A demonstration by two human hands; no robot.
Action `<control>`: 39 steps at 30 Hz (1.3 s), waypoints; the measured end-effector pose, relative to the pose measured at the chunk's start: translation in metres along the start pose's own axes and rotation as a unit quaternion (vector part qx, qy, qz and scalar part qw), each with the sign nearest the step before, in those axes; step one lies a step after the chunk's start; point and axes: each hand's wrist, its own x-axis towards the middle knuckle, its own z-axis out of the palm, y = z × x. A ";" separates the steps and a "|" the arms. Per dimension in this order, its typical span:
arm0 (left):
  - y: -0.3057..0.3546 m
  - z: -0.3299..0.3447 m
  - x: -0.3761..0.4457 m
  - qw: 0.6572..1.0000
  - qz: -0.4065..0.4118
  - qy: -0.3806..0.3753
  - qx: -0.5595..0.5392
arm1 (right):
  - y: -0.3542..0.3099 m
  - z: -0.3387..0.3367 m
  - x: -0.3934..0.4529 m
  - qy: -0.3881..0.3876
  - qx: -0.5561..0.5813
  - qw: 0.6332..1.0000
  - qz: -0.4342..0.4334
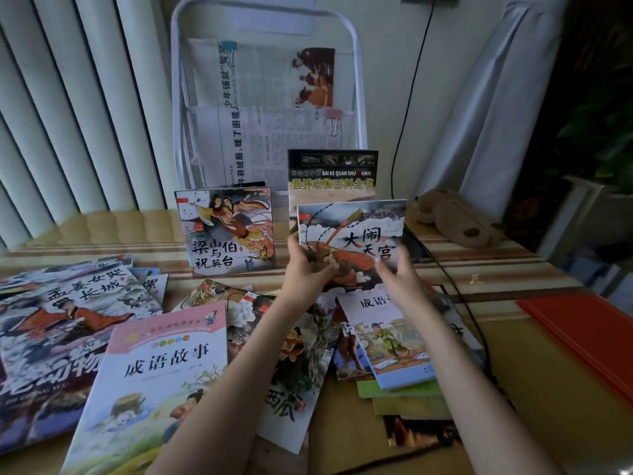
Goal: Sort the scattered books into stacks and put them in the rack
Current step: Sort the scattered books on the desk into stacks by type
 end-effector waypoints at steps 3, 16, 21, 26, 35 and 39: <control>0.000 -0.005 0.008 0.993 0.029 0.104 0.038 | -0.006 0.013 0.003 0.025 -0.073 0.996 -0.037; -0.061 -0.142 0.042 0.930 -0.035 0.316 0.183 | -0.033 0.190 0.045 0.008 -0.202 0.973 -0.114; -0.081 -0.149 0.053 0.949 -0.170 0.198 0.179 | -0.017 0.198 0.051 0.043 -0.243 0.963 -0.112; -0.078 -0.147 0.051 0.939 -0.168 0.216 0.208 | -0.015 0.201 0.057 0.037 -0.274 0.956 -0.098; -0.062 -0.141 0.041 0.926 -0.124 0.278 0.223 | -0.049 0.173 0.022 0.051 -0.247 0.951 -0.177; -0.052 -0.136 0.037 0.898 -0.070 0.344 0.266 | -0.052 0.166 -0.025 -0.006 -0.267 0.947 -0.179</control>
